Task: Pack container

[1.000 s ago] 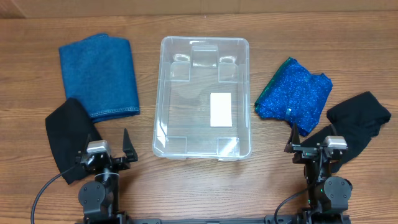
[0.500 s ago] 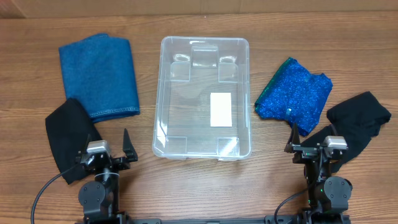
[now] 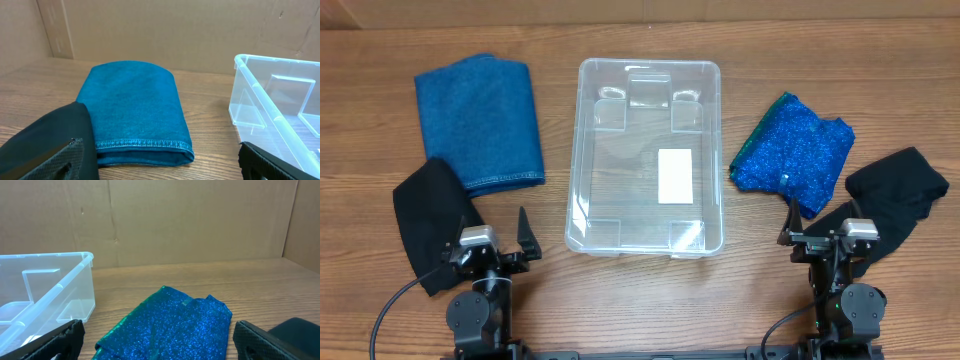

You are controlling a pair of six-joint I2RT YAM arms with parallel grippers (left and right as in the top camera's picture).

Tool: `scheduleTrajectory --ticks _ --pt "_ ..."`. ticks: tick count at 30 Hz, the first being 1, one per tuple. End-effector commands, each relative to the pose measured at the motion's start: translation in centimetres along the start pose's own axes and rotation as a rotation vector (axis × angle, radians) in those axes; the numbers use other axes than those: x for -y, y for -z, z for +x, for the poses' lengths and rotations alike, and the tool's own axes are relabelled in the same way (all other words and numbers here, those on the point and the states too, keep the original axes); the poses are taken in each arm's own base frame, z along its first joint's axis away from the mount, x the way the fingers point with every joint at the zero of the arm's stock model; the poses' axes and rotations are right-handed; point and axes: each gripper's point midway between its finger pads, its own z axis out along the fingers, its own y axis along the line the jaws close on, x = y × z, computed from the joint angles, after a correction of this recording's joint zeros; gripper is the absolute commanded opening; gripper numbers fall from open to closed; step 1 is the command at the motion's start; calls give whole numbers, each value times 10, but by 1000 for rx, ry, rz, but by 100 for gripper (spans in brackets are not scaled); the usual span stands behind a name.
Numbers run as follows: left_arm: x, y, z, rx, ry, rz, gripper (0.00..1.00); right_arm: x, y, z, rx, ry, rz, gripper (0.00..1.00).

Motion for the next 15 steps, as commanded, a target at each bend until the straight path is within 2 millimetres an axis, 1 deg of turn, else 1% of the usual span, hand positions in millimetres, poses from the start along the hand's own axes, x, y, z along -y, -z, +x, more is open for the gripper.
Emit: scheduleTrajectory --ticks 1,13,15 --pt "2 0 1 1 -23 11 100 -1 0 2 2 1 -5 100" --pt "2 0 1 1 -23 11 100 -1 0 2 2 0 -5 100" --pt "2 0 1 1 -23 11 100 -1 0 -1 16 0 -6 100"
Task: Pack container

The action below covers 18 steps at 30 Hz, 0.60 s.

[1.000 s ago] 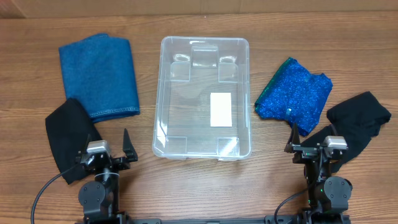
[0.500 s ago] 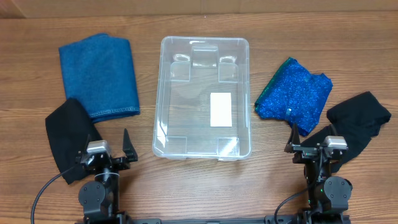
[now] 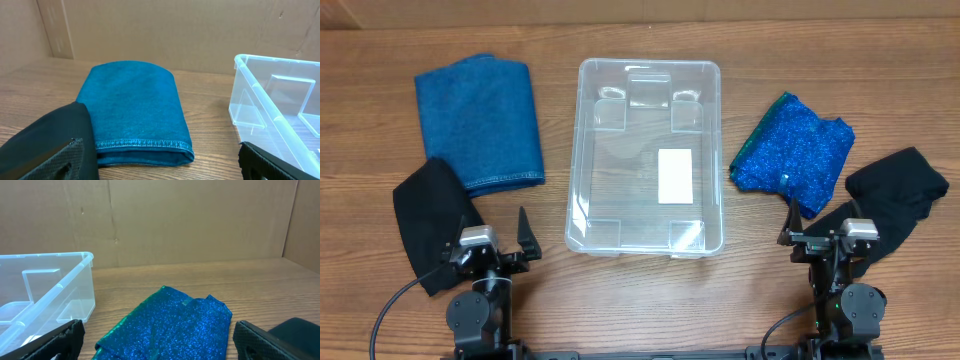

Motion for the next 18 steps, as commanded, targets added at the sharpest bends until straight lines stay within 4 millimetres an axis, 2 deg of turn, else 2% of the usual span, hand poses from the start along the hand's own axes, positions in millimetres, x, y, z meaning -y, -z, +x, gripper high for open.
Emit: scheduleTrajectory --ticks 1,5,7,8,13,15,17,18 --pt "2 0 1 1 -23 11 100 -1 0 -2 17 0 -5 100" --pt "2 0 1 1 -23 11 100 -2 0 -1 12 -89 -13 100" --pt "-4 0 -8 36 -40 -29 100 -2 0 0 10 -129 -12 100" --pt "-10 1 -12 54 -48 -62 100 -2 0 -4 16 -133 -12 100" --pt "-14 1 -4 18 -50 -83 100 2 4 -26 41 -135 17 100" --pt "-19 1 -7 31 -43 -115 100 2 6 -34 23 -151 16 100" --pt "-15 1 -12 54 33 -89 100 1 7 -45 -3 -191 19 100" --pt "-14 1 -10 46 129 -80 100 1 7 -52 -23 -202 22 100"
